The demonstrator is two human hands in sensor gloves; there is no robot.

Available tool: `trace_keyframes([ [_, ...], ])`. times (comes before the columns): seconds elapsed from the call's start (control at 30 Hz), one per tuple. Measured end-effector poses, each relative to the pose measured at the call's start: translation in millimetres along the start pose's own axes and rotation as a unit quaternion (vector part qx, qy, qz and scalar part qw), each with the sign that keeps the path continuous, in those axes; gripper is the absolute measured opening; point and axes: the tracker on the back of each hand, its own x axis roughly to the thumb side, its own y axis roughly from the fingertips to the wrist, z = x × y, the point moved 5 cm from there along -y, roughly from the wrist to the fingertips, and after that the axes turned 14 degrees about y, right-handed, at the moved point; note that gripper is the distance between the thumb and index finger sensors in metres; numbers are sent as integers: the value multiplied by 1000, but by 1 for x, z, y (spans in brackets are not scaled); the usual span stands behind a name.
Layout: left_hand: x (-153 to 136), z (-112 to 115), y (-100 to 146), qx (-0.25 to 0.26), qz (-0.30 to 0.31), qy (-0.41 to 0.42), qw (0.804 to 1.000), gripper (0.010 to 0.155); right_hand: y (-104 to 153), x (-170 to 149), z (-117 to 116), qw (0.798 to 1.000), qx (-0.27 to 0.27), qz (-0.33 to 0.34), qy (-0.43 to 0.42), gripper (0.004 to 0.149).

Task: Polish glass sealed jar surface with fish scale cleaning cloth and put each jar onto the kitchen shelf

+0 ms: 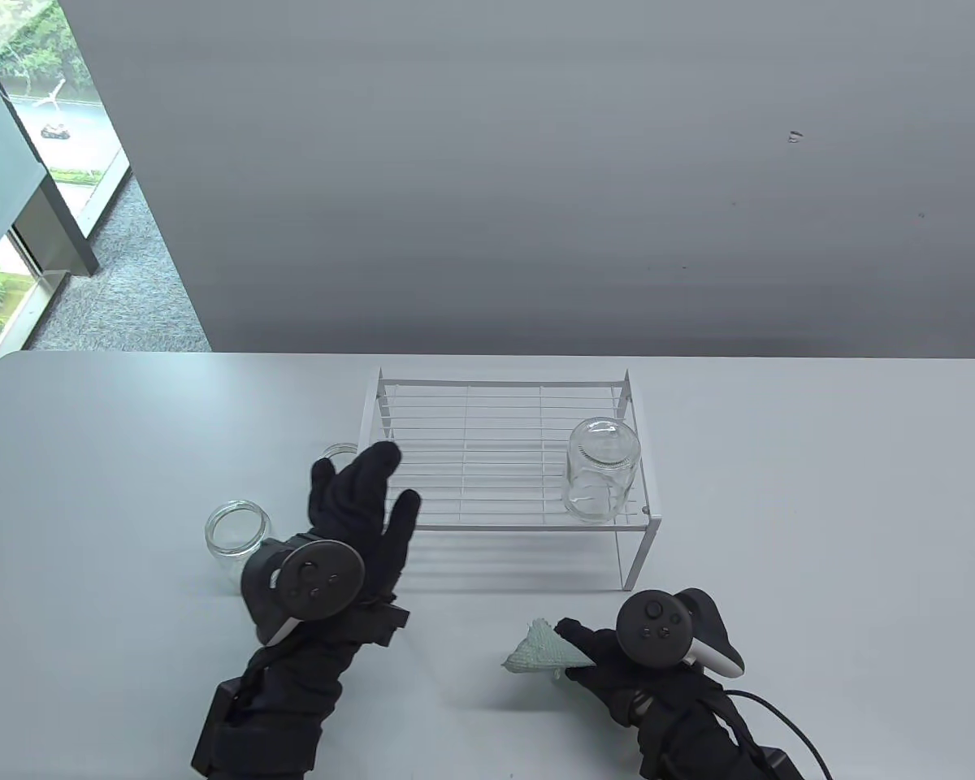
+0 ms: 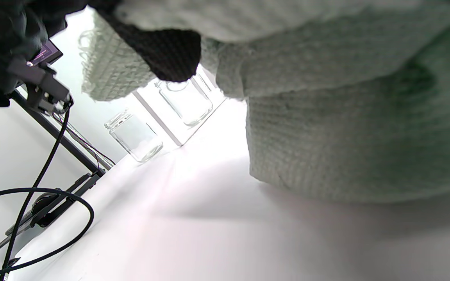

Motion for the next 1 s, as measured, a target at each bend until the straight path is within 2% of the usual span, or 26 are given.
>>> trace_keyframes([
  [0.1,-44,-20,9,5,-73,-49,996,55,0,0,-2,1000,5,-1,1,56],
  [0.17,-72,-23,17,-10,-125,-77,989,54,-1,0,-3,1000,7,-2,1,56],
  [0.3,-112,-19,30,-58,-184,-138,971,53,-1,1,-3,1000,9,-2,2,56],
  [0.37,-122,-14,33,-78,-195,-153,966,55,0,1,-3,1000,10,-4,1,56],
  [0.57,-141,1,36,-112,-213,-166,956,59,0,0,-4,1000,13,-7,-2,56],
  [0.8,-154,20,34,-159,-243,-219,932,64,0,0,-4,1000,17,-9,-3,56],
  [0.87,-156,28,34,-188,-248,-237,920,67,0,0,-5,1000,18,-9,-3,56],
  [0.93,-156,33,34,-196,-242,-263,913,68,0,0,-4,1000,19,-9,-3,56],
  [1.0,-155,36,36,-197,-218,-280,914,68,0,0,-4,1000,18,-9,-3,56],
])
